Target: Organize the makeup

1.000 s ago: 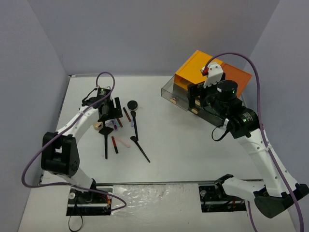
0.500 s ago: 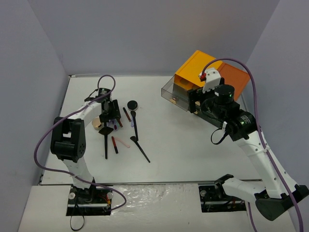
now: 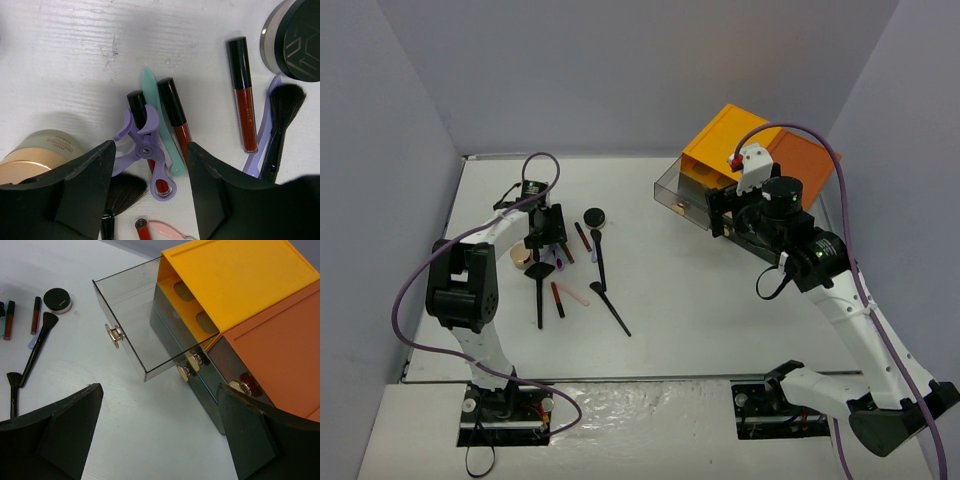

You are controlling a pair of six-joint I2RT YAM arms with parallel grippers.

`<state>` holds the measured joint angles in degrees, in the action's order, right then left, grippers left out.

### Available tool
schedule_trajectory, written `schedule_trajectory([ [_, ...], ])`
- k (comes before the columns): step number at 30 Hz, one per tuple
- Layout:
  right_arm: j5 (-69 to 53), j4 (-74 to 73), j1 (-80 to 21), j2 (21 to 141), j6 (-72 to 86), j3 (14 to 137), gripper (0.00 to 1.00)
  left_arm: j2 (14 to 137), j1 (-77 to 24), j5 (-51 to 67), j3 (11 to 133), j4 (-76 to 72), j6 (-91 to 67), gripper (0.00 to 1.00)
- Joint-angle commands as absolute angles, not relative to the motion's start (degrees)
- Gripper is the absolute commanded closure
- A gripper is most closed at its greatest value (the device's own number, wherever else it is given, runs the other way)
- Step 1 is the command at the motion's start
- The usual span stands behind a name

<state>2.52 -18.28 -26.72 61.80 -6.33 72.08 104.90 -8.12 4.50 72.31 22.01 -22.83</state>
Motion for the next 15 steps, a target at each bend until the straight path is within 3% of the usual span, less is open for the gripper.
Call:
schedule_trajectory([
  [1,0.6,-14.9,-26.7,61.1,-7.0,72.3,0.06,104.2,-7.7,5.3,74.7,18.4,-21.3,0.47],
  [15,-1.8,-15.0,-26.7,60.7,-6.9,72.0,0.06,105.7,-7.7,5.4,74.6,16.8,-21.9,0.54],
])
